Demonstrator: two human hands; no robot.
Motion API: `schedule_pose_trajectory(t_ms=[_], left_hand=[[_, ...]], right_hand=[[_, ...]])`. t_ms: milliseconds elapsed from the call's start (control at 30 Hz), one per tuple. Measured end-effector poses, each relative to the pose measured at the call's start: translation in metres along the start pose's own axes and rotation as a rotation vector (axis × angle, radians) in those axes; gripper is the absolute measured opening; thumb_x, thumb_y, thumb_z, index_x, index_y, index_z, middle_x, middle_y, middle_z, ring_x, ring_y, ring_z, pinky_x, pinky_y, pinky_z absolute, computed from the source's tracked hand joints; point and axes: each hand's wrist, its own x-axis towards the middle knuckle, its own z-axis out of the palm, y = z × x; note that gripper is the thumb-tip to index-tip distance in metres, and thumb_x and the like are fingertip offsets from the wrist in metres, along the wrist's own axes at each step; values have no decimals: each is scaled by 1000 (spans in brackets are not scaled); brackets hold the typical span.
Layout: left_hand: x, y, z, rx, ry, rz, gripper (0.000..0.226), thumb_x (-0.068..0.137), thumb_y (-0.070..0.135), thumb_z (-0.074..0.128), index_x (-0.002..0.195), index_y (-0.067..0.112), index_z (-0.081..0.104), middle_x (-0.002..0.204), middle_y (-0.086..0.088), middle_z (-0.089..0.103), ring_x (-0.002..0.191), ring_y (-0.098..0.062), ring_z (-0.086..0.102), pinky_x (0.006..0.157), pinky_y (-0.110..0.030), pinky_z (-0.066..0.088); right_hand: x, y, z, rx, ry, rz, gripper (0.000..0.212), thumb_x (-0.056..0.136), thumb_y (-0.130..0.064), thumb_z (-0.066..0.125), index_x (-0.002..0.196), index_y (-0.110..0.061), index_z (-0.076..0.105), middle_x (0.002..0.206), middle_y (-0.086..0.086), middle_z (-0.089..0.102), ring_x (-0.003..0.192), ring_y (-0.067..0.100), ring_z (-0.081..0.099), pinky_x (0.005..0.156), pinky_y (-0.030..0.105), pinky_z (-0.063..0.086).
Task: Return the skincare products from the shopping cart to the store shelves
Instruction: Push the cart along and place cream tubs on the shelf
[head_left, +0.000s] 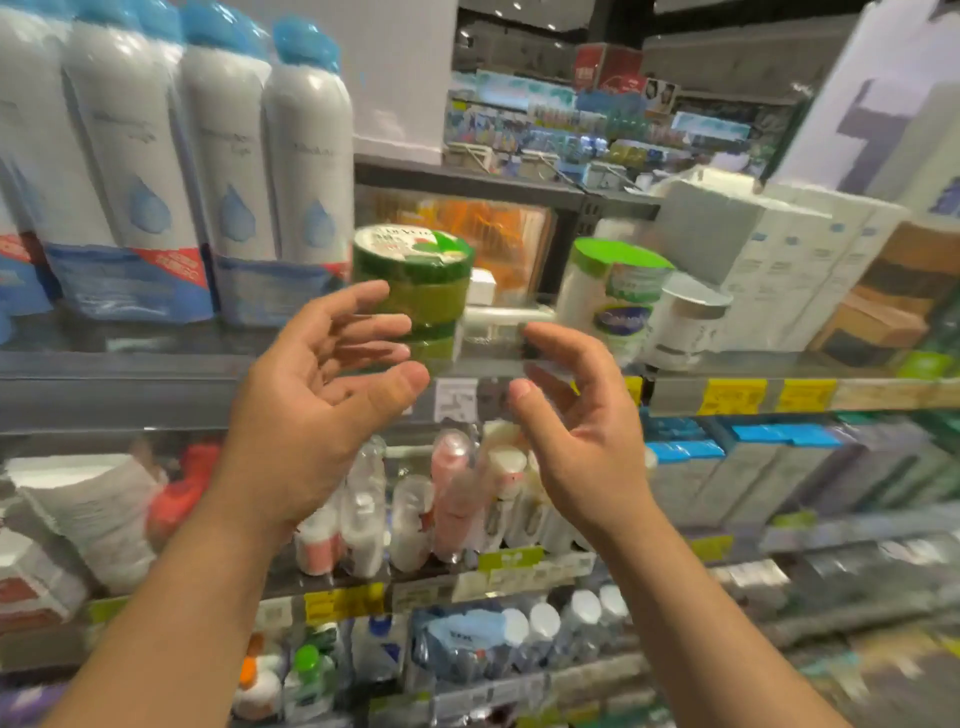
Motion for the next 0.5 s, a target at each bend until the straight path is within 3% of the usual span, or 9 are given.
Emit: schedule_pose_trajectory(t_ms=[100,167,267,433,500], left_hand=[[-18,-10,26,-27,-157,-41,68,71,42,79,134,32,57,124,1,71,113,-21,68,88,-23,55],[-32,-15,50,-30,-275,-67,73,70,54,82,136,36,56,126,3,70,115,-22,67,90,-28,56],[-53,-19,92,-28,-424,-103,77,69,73,77,137,43,56,129,4,69,117,-20,66,95,-35,56],[-95,-28,180,-60,-613,-196,78,68,77,75,136,41,57,128,6,69,119,-17,65,96,-37,54],[-121,-31,224,-73,-685,-256,81,66,80,74,134,39,58,126,6,71,117,-17,66,95,-36,54]], right_hand=[[-39,2,-25,38,87,92,37,92,-36,64,127,-25,62,129,1,63,124,19,62,102,38,53],[-64,0,-46,47,139,155,40,91,-39,63,126,-20,63,128,0,66,123,16,62,99,29,52],[-95,-3,-82,59,205,222,31,90,-41,64,119,-30,65,121,-8,71,119,10,65,95,22,51],[-157,-10,-167,33,344,341,39,87,-43,66,120,-22,67,121,-5,71,117,9,65,93,22,52],[-192,-14,-206,32,418,403,32,90,-34,67,119,-21,68,119,-2,72,114,9,66,90,20,51]])
